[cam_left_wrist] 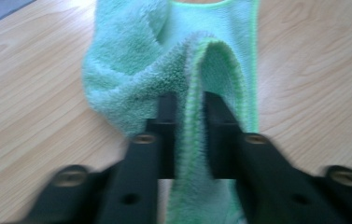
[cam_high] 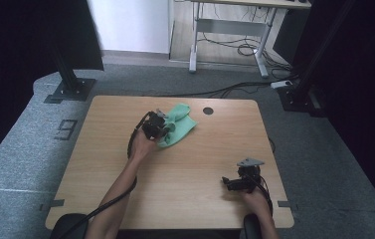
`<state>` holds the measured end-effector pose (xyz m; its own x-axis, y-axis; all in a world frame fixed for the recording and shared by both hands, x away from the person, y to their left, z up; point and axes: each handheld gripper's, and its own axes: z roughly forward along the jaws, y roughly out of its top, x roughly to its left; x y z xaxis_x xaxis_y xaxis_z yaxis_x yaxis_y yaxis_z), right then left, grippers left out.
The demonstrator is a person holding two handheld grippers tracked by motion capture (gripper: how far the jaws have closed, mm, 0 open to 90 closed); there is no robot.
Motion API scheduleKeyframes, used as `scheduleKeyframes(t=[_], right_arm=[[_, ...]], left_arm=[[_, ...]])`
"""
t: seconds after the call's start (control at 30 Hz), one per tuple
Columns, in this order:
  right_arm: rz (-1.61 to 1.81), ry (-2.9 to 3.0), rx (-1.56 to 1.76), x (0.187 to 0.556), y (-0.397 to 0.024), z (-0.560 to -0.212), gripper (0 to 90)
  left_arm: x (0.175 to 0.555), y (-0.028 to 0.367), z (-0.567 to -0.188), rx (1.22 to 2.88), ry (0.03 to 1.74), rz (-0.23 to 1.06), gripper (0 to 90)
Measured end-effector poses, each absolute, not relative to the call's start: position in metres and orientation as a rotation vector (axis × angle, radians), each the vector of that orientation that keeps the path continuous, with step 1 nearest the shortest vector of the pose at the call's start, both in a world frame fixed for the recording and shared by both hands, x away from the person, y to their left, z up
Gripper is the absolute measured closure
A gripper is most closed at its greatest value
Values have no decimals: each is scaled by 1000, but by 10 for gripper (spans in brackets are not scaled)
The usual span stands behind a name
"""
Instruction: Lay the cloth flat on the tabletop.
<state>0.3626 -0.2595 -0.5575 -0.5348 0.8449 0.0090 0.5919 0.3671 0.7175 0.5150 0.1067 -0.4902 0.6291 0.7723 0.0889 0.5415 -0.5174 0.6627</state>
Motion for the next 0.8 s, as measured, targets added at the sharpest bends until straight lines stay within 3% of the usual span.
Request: scheduleKeyframes(t=[0.17, 0.43, 0.8], right_arm=[[968, 2272, 1256, 362, -259, -557, 0], [967, 2273, 1255, 362, -259, -557, 0], [968, 2273, 1260, 362, -259, -557, 0]], left_arm=[[516, 133, -492, 2193, 1151, 539, 843], [515, 177, -518, 2193, 1310, 499, 793], [491, 177, -530, 2257, 1162, 429, 821]])
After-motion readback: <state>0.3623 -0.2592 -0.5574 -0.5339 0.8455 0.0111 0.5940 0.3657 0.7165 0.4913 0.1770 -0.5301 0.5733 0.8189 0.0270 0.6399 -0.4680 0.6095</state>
